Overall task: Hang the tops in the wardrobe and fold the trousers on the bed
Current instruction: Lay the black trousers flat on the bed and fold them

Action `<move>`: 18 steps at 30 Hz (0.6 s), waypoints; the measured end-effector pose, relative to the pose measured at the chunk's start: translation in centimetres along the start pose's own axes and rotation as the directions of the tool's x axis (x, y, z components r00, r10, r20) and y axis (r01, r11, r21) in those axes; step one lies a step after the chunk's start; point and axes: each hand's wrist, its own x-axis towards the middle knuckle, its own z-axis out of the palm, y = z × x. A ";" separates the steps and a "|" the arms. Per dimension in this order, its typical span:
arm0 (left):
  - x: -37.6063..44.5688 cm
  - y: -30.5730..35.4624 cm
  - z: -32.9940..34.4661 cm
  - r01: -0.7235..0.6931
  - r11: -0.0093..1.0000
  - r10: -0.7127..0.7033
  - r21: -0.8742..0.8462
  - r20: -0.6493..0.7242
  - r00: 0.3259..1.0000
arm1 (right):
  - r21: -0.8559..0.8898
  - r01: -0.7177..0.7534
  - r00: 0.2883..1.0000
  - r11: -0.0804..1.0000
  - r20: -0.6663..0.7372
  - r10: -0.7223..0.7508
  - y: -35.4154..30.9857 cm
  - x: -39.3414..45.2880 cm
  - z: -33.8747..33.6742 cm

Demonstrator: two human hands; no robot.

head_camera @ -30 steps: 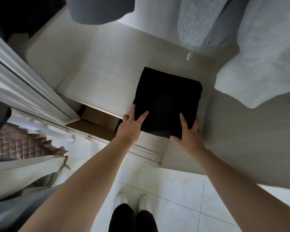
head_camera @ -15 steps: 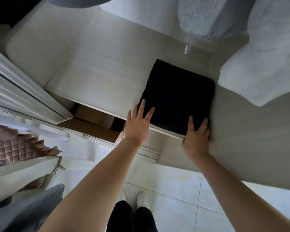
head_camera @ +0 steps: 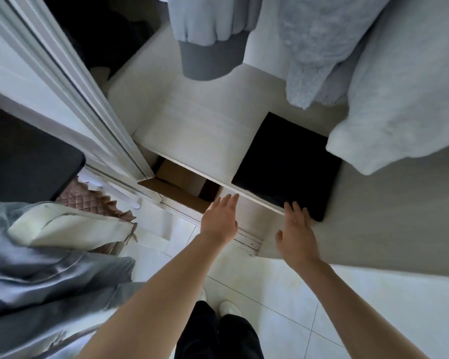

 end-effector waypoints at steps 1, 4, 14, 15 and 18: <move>-1.4 0.0 -0.3 0.036 0.998 -0.037 -0.042 -0.018 0.999 | 0.013 0.034 0.999 0.999 0.014 -0.035 -0.6 -0.8 -0.3; -6.0 -0.1 -1.6 0.175 0.964 -0.197 -0.198 -0.096 0.976 | 0.082 0.143 0.989 0.986 0.023 -0.146 -2.9 -2.8 -1.7; -26.0 0.7 -1.8 0.367 0.656 -0.707 -0.659 -0.368 0.604 | 0.186 0.678 0.714 0.712 0.065 -0.697 -9.0 -12.7 -4.6; -28.2 0.9 -1.1 0.358 0.602 -0.754 -0.714 -0.360 0.549 | 0.201 0.709 0.676 0.676 0.079 -0.733 -9.5 -13.9 -4.4; -34.5 1.8 1.3 0.338 0.445 -0.880 -0.829 -0.336 0.335 | 0.240 0.784 0.559 0.572 0.125 -0.819 -10.9 -17.8 -3.4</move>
